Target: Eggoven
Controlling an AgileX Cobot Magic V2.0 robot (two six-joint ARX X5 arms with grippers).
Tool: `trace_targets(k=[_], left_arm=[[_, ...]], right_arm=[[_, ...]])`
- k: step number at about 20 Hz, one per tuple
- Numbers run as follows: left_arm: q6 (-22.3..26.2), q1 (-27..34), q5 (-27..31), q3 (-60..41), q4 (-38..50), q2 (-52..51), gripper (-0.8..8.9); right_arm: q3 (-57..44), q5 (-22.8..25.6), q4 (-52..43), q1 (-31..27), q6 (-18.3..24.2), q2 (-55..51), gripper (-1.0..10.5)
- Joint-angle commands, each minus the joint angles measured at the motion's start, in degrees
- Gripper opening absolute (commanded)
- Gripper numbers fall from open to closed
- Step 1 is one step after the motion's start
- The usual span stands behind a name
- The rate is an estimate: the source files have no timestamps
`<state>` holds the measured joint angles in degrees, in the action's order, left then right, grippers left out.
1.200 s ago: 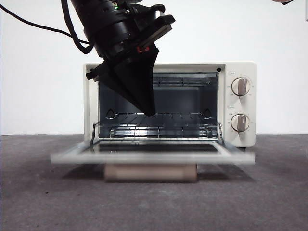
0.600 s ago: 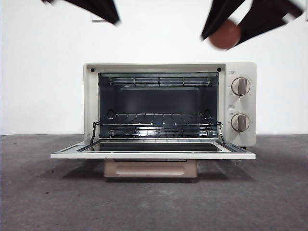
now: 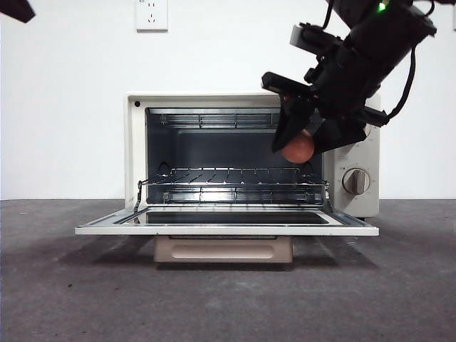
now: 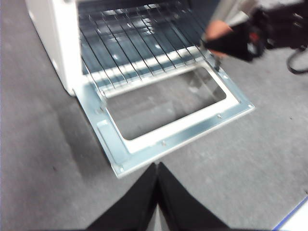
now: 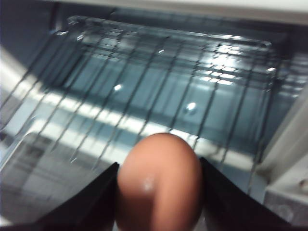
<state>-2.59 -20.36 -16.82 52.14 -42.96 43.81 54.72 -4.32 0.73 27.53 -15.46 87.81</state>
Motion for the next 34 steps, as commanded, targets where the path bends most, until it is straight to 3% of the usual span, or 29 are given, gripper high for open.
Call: trace_targets(k=[1, 6, 23, 27, 34], left_arm=[[-1.8, 0.1, -0.5, -0.9, 0.9, -1.6, 0.06], [-2.7, 0.1, -1.4, -1.2, 0.7, -2.4, 0.06], [-2.8, 0.1, -1.4, -1.2, 0.9, -2.3, 0.06], [-2.8, 0.1, -1.4, -1.2, 0.9, -2.3, 0.06], [-2.8, 0.1, -1.4, -1.2, 0.9, -2.3, 0.06]], right_arm=[[1.0, -0.3, -2.4, -0.2, -0.4, 2.6, 0.0], [1.3, -0.4, -6.9, -0.4, -0.6, 5.5, 0.0], [1.6, -1.9, -9.5, 0.2, -2.2, 9.2, 0.1], [1.6, -1.9, -9.5, 0.2, -2.8, 9.2, 2.4], [1.6, -1.7, -9.5, 0.2, -3.6, 8.5, 2.7]])
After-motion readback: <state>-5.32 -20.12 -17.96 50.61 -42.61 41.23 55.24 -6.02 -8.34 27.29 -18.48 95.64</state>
